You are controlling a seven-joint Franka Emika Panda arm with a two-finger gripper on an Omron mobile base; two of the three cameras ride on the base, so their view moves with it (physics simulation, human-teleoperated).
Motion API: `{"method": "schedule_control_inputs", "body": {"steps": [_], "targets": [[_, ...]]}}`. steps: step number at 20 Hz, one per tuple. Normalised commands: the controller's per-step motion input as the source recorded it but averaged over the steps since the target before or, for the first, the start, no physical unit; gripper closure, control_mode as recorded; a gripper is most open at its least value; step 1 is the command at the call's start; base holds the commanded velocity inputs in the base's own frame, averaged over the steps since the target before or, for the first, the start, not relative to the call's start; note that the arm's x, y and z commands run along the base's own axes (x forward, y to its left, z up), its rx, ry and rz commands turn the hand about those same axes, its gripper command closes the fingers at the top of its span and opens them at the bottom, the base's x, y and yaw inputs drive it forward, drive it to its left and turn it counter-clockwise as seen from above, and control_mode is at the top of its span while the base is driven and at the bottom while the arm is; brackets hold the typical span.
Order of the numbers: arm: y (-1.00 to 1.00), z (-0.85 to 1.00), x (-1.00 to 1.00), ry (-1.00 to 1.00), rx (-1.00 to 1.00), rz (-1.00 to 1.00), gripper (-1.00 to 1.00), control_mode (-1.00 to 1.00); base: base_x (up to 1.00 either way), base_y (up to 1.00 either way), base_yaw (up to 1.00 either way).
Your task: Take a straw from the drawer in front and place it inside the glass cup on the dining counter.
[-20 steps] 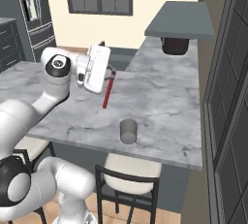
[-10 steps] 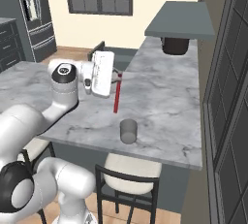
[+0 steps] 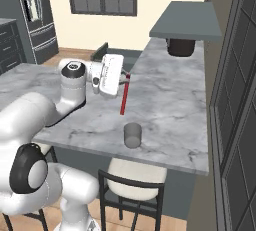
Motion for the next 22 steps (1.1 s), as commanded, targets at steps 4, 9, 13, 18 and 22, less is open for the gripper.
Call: {"method": "schedule_control_inputs", "body": {"steps": [4, 9, 13, 18, 22], "targets": [[0.09, -0.46, 0.16, 0.00, 0.00, -0.10, 1.00, -1.00, 0.00, 0.00, 0.00], [0.00, -0.44, 0.22, 0.00, 0.00, -0.12, 1.00, -1.00, 0.00, 0.00, 0.00], [0.00, -0.42, 0.28, 0.00, 0.00, -0.10, 1.00, -1.00, 0.00, 0.00, 0.00], [0.00, -0.52, 0.14, -0.04, 0.00, -0.08, 1.00, -1.00, 0.00, 0.00, 0.00], [0.00, -0.42, 0.08, -0.22, 0.00, -0.07, 1.00, -1.00, 0.00, 0.00, 0.00]]}}
